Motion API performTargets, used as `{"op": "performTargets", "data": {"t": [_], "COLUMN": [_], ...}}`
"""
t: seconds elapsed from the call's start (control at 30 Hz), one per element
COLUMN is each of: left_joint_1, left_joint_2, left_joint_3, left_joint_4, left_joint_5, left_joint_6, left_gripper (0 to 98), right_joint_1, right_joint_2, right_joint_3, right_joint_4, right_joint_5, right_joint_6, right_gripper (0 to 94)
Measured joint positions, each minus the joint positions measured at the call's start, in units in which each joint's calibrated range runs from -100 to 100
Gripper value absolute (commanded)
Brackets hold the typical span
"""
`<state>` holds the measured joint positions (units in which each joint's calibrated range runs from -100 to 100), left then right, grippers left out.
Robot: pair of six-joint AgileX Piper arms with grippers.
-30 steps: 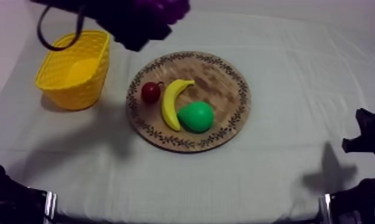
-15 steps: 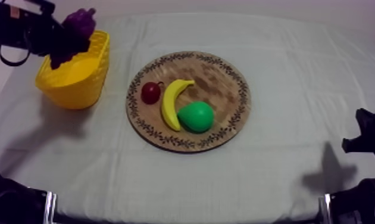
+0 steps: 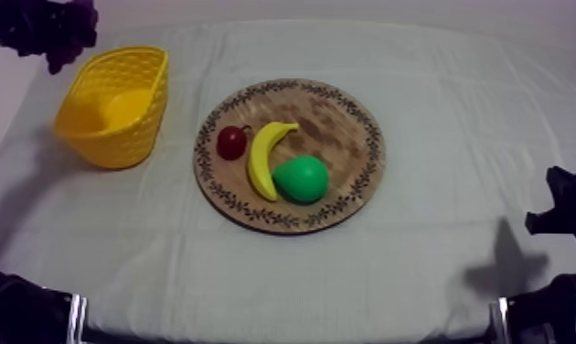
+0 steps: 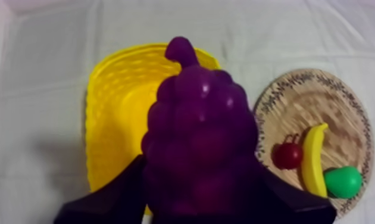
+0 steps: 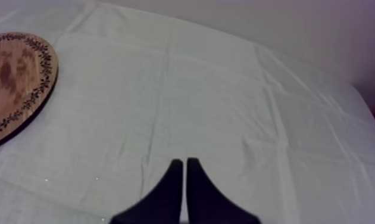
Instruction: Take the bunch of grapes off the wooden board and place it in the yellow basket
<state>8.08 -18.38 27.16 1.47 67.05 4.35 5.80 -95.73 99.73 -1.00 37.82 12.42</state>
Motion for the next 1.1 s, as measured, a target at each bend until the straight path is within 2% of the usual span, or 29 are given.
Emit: {"op": "performTargets", "data": {"t": [0.47, 0.93, 1.0, 1.1], "left_joint_1": [-1.40, -1.37, -1.37, -1.37], "left_joint_2": [16.26, 24.50, 24.50, 24.05], "left_joint_3": [-4.78, -4.14, -3.71, -3.13], "left_joint_4": [-2.17, -2.26, -2.21, -2.21], "left_joint_5": [0.56, -2.66, -2.85, -3.12], "left_joint_6": [-0.27, 0.17, 0.38, 0.41], "left_gripper": [51.6, 53.3, 60.0, 80.2], "right_joint_1": [0.00, 0.00, 0.00, 0.00], "right_joint_2": [0.00, 0.00, 0.00, 0.00], "right_joint_3": [0.00, 0.00, 0.00, 0.00], "right_joint_4": [0.00, 0.00, 0.00, 0.00], "right_joint_5": [0.00, 0.00, 0.00, 0.00], "right_joint_6": [0.00, 0.03, 0.03, 0.02], "right_gripper": [0.2, 0.2, 0.2, 0.2]}}
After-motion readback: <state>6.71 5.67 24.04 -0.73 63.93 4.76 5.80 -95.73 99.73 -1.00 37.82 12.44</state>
